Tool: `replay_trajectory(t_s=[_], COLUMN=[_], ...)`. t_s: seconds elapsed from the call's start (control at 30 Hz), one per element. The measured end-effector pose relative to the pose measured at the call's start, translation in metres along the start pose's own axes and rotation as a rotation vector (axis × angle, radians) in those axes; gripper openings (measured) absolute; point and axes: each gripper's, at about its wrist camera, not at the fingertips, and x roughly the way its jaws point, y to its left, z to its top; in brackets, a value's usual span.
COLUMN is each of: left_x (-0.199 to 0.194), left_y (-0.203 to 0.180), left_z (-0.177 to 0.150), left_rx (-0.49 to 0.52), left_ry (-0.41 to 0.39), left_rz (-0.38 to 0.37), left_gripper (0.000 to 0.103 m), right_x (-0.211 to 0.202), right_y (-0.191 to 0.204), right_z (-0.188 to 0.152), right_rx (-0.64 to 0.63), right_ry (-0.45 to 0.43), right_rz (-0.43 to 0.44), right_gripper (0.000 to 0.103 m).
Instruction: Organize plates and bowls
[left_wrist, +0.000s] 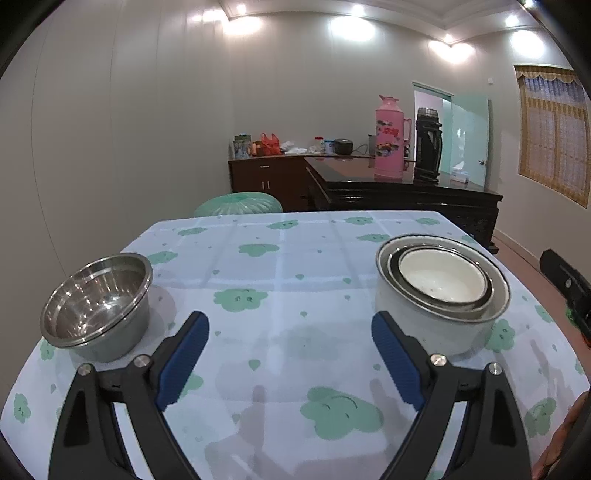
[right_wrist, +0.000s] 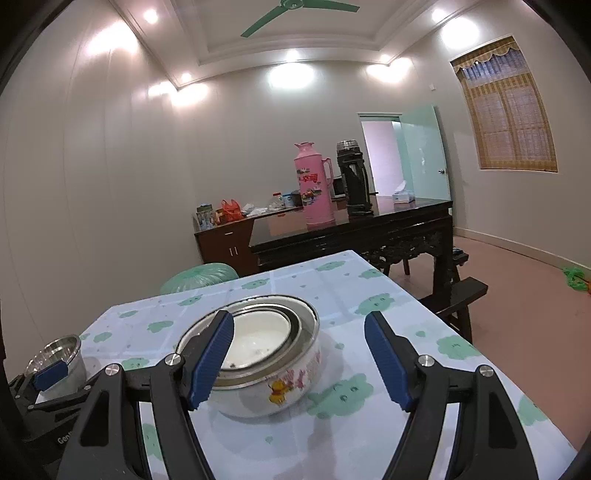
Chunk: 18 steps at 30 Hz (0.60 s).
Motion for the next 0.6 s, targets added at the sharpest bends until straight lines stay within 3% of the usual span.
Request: replay_trajectory(t_s=[0.2, 0.37, 0.6], left_x=[-0.009, -0.012, -0.021], left_y=[-0.002, -0.003, -0.006], left_z=[-0.006, -0.011, -0.019], left_rx=[0.009, 0.012, 0.034], left_ry=[-0.002, -0.012, -0.1], left_rz=[-0.022, -0.029, 0.007], left_gripper=[0.091, 0.091, 0.091], right_x=[-0.013, -0.032, -0.051], right_y=[-0.002, 0.005, 0.018], right_z=[-0.007, -0.013, -0.018], right_rx=[-0.006, -0.047, -0.113], right_ry=[0.007, -0.038, -0.092], right_rz=[-0.023, -0.045, -0.082], right_gripper=[0.075, 0.075, 0.075])
